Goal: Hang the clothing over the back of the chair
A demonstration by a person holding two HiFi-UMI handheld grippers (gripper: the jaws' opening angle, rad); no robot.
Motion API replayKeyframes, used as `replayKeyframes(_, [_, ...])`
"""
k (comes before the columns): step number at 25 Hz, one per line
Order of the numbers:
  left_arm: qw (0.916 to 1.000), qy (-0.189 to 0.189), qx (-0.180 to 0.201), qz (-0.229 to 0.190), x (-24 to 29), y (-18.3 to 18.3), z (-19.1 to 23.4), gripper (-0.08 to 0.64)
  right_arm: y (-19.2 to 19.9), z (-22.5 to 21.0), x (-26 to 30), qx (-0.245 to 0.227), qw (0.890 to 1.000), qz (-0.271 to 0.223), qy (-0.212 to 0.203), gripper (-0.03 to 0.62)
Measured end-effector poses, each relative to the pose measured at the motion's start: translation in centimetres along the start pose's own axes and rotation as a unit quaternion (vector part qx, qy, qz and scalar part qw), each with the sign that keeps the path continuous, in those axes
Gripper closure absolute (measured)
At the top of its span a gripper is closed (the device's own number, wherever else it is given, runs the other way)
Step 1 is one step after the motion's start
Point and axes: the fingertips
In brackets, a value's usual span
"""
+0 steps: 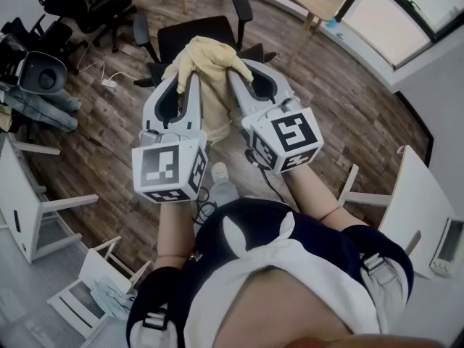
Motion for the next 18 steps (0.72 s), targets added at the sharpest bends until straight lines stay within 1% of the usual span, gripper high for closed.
replayKeyframes(5, [1.0,0.003,-0.006,0.006,1.4,0.6,1.1,0.492,0.4,-0.6,1.7,0.001,1.0,0.008,0.004,0.554])
replayKeyframes(18, [0.9997,0.01,-0.014,0.019,4.2,2.2,2.3,0.492,1.7,-2.5,4.4,0.002,1.0,0.023,0.011,0.553])
Point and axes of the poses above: the fingertips, and each gripper's own axes: x forward along the fingers, z to its left, y out of its underside, and after that the axes turned 8 degrees about x, right-handed
